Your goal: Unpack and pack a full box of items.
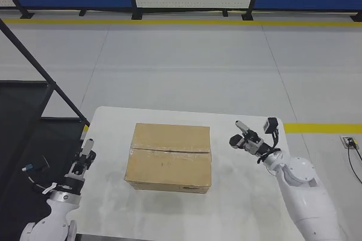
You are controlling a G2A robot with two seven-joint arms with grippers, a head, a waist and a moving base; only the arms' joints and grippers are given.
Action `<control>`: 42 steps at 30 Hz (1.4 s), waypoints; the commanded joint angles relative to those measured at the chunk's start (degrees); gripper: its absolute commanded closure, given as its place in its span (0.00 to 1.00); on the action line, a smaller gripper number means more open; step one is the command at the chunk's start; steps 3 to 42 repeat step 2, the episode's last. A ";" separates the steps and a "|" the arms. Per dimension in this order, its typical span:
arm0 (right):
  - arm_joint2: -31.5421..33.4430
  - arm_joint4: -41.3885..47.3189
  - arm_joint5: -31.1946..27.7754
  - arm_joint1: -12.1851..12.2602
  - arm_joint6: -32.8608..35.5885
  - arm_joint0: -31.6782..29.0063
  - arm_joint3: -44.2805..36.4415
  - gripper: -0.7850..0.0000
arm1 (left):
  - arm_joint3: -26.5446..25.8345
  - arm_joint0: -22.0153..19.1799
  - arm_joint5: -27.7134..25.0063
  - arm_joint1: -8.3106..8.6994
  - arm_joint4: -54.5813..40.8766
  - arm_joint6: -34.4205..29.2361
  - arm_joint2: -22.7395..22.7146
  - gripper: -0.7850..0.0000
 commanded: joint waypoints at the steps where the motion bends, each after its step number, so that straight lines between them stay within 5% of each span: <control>1: 0.00 0.00 0.00 0.00 0.00 0.00 0.00 0.00 | 0.00 0.00 0.00 0.00 0.00 0.00 0.00 0.00; 42: -0.15 -0.07 0.46 -0.03 0.01 0.08 0.05 0.00 | 0.03 -0.01 0.00 0.01 -0.01 -0.02 -0.01 0.00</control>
